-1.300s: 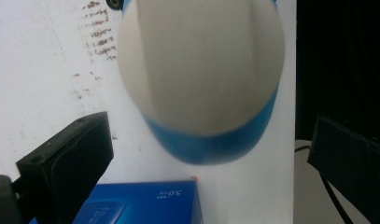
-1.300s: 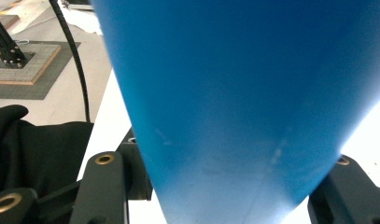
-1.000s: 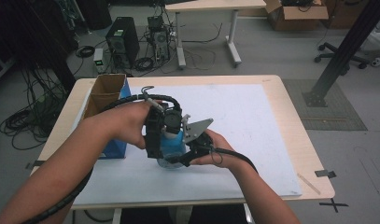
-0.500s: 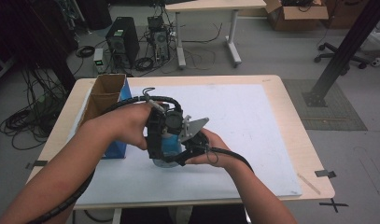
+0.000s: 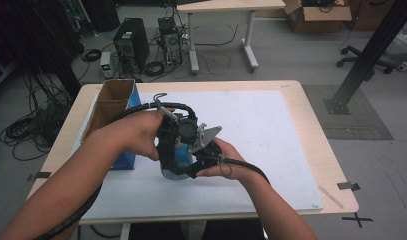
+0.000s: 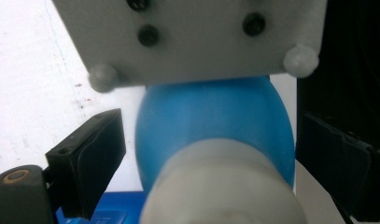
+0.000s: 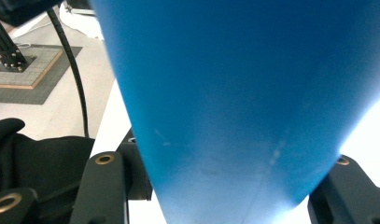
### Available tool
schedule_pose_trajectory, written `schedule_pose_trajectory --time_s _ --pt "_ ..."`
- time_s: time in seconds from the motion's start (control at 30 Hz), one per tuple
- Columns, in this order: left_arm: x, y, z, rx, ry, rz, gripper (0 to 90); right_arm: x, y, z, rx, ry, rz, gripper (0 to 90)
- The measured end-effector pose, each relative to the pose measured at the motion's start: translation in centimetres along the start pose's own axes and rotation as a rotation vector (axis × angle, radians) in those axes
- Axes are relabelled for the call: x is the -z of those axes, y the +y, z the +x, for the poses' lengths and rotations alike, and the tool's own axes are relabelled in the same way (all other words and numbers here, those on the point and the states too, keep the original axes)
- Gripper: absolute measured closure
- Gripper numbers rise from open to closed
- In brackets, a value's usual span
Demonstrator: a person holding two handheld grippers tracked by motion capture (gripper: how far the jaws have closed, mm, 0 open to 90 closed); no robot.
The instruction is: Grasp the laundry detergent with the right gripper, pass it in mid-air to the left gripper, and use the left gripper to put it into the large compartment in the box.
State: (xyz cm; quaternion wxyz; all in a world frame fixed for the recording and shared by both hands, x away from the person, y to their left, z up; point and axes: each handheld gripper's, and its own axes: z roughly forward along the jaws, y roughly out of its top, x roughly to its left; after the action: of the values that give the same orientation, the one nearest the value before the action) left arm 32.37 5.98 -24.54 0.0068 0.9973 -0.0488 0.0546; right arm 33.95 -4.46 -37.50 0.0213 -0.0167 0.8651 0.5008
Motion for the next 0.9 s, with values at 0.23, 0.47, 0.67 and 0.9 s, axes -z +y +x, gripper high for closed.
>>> schedule_pose_trajectory --time_s 0.23,0.47,0.67,0.9 --pt "-0.06 0.04 -0.05 0.008 0.004 0.034 13.6 -0.03 0.02 0.13 -0.004 -0.002 0.000 43.8" --pt "-0.10 0.23 -0.01 0.005 0.009 0.042 16.3 0.13 -0.02 0.04 -0.010 -0.010 0.000 43.8" --pt "-0.33 0.38 -0.11 0.008 0.008 0.052 19.6 0.08 0.11 0.15 -0.012 -0.009 -0.002 43.8" --pt "-0.31 0.36 -0.16 0.005 0.013 0.066 24.2 0.06 0.15 0.17 -0.012 -0.010 -0.005 43.8"
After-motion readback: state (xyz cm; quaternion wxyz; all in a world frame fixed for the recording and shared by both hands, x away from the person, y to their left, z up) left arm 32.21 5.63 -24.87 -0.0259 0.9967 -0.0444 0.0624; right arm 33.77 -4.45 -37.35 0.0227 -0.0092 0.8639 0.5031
